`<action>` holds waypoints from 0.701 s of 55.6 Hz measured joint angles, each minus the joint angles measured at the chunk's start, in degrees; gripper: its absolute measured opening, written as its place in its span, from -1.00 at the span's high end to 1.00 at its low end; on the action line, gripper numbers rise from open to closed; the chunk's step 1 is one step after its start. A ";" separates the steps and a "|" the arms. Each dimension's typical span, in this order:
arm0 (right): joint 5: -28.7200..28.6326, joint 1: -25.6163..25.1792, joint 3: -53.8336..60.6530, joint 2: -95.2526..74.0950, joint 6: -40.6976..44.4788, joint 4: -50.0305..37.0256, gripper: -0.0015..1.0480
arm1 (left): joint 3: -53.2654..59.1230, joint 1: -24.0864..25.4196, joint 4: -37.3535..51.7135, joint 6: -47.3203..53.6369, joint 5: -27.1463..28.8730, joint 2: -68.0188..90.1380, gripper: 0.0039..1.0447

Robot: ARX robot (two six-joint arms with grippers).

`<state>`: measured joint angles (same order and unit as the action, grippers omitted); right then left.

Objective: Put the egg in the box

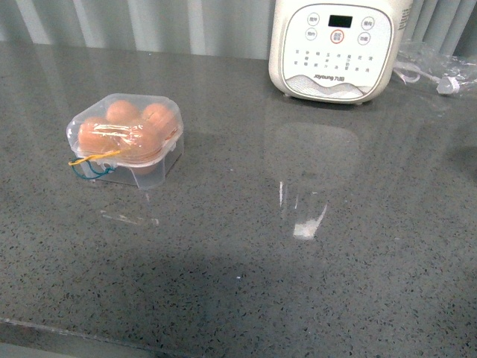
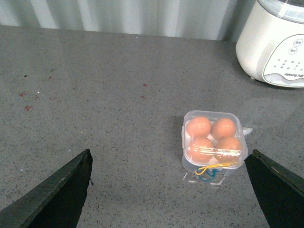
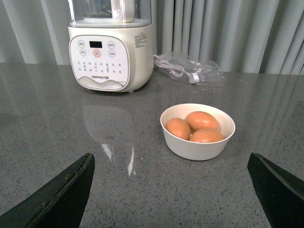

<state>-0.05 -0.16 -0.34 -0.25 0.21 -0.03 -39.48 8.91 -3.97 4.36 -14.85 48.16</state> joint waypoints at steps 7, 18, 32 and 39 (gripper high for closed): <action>0.00 0.00 0.00 0.00 -0.02 0.00 -0.86 | 8.48 -1.86 15.80 -2.71 7.63 -2.80 -0.49; 0.00 0.00 0.00 0.00 -0.02 0.00 -0.86 | 18.25 -3.74 22.67 -3.69 9.94 -8.46 0.13; 0.00 0.00 0.00 0.00 0.00 0.00 -0.86 | 26.01 -8.87 24.28 -4.24 14.60 -13.90 0.92; 0.00 0.00 0.00 0.00 -0.02 0.00 -0.86 | 29.88 -8.92 24.41 -4.48 14.88 -17.59 0.94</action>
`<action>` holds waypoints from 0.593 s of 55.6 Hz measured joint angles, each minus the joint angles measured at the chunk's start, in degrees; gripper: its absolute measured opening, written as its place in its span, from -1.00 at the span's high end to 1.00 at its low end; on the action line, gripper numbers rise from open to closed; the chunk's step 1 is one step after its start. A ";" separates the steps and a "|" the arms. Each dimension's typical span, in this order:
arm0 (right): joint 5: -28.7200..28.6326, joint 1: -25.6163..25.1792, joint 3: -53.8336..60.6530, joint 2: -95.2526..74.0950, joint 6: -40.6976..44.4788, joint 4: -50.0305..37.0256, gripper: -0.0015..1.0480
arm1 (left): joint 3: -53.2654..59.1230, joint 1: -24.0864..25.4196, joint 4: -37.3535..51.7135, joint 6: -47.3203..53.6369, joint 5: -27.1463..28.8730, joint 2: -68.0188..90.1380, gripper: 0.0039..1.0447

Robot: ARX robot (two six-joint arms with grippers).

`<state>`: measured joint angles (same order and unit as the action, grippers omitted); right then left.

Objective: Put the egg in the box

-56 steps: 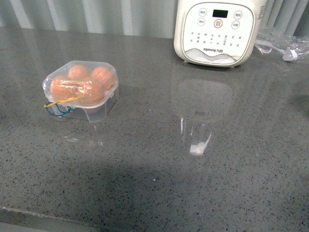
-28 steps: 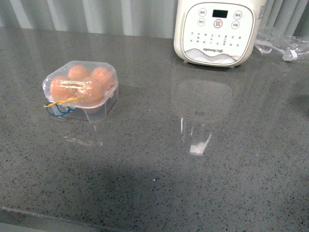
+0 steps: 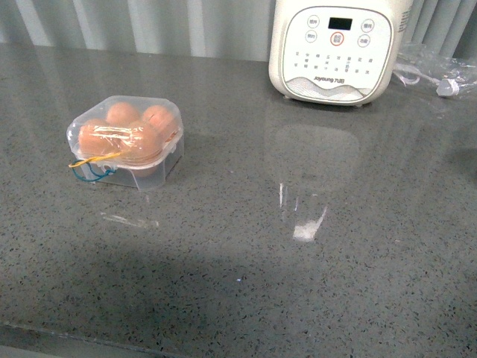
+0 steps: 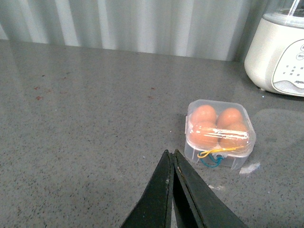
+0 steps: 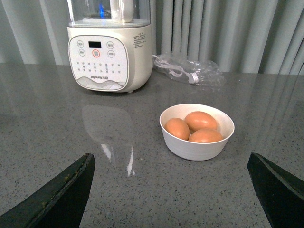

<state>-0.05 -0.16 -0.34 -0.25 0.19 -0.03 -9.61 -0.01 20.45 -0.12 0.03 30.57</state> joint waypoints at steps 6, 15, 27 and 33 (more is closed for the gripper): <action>0.00 0.00 0.00 0.00 0.00 0.00 -0.86 | 1.99 0.00 -0.20 0.02 -0.02 -2.58 0.94; 0.00 0.00 0.00 0.00 0.00 0.00 -0.86 | 4.13 0.00 -1.42 0.00 -0.02 -6.03 0.94; 0.02 0.00 0.00 0.00 0.00 0.00 -0.86 | 5.99 0.00 -3.63 0.00 -0.02 -10.03 0.94; 0.00 0.00 0.00 0.00 0.02 0.00 -0.86 | 6.69 0.00 -4.83 0.02 -0.02 -11.96 0.94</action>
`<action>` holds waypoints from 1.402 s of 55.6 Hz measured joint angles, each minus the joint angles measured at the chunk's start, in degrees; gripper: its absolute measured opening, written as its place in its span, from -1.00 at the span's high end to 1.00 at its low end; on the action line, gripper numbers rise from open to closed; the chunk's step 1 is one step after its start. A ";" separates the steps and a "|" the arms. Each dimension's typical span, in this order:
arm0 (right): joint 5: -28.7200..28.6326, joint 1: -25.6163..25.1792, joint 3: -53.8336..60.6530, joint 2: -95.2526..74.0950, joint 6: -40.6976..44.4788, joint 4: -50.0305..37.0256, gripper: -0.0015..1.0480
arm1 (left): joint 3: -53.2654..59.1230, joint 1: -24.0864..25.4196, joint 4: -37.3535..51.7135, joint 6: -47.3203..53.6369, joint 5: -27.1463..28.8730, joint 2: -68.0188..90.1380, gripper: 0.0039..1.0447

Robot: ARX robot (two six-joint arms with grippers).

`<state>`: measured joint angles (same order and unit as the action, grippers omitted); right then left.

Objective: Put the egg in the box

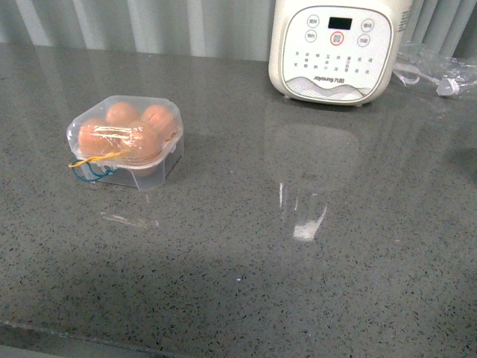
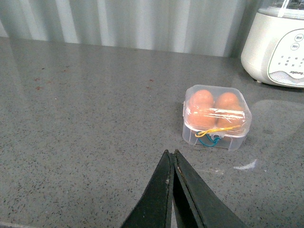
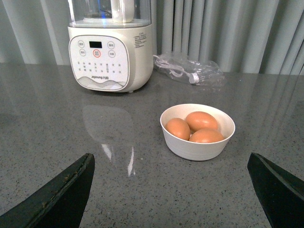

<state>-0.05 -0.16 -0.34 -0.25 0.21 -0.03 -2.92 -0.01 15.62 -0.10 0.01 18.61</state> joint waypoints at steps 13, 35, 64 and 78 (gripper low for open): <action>0.00 0.00 0.00 0.00 0.00 0.00 -0.86 | 1.27 0.00 -1.75 0.00 0.00 -3.58 0.94; 0.00 0.00 0.00 0.00 0.00 0.00 -0.86 | 1.29 0.00 -11.58 -0.02 0.02 -13.22 0.94; 0.00 0.00 0.00 0.00 0.00 0.00 -0.86 | 1.31 0.00 -15.54 -0.04 0.02 -18.40 0.24; 0.00 0.00 0.00 0.00 0.00 0.00 -0.86 | 1.31 0.00 -15.54 -0.04 0.02 -18.40 -0.61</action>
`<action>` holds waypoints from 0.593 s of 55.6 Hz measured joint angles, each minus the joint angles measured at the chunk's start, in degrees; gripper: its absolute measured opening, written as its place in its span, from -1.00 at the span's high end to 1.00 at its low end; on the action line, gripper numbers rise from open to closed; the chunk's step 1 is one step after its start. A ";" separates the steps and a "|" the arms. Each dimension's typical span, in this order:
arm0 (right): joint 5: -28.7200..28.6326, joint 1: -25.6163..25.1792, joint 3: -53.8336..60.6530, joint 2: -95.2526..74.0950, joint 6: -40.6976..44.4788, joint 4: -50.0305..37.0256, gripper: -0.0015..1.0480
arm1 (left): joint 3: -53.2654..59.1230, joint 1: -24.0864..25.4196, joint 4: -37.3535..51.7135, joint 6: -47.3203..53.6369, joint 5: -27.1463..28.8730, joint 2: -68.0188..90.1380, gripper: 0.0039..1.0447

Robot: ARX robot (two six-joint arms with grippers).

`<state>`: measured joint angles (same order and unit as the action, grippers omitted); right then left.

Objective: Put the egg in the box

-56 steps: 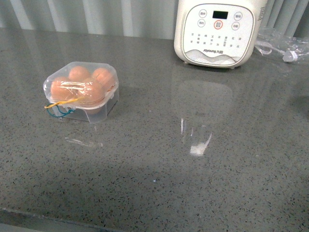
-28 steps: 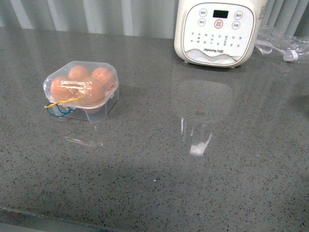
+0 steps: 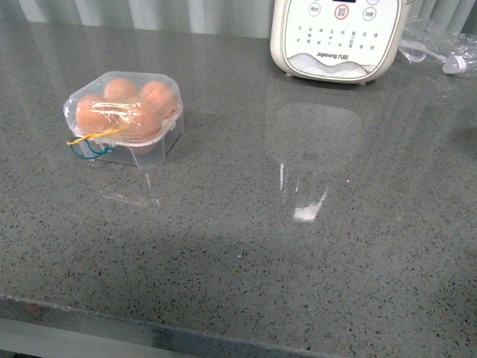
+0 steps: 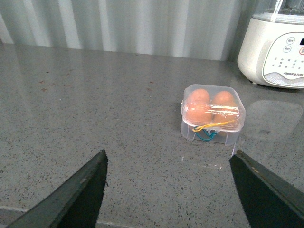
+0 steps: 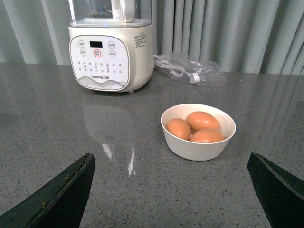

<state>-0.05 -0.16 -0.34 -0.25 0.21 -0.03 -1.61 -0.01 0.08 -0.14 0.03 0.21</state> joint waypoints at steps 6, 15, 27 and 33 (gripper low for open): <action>0.00 0.00 0.00 0.00 0.00 0.00 -0.86 | 0.00 0.00 0.00 0.02 0.00 0.00 -0.90; 0.00 0.00 0.00 0.00 -0.02 0.00 -0.86 | 0.00 0.00 0.00 0.02 0.00 0.00 -0.88; 0.00 0.00 0.00 0.00 -0.02 0.00 -0.86 | 0.00 0.00 0.00 0.02 0.00 0.00 -0.87; 0.00 0.00 0.00 0.00 0.00 0.00 -0.86 | 0.00 0.00 0.00 0.02 0.00 0.00 -0.87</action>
<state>-0.05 -0.16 -0.34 -0.25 0.21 -0.03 -1.61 -0.01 0.08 -0.12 0.03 0.21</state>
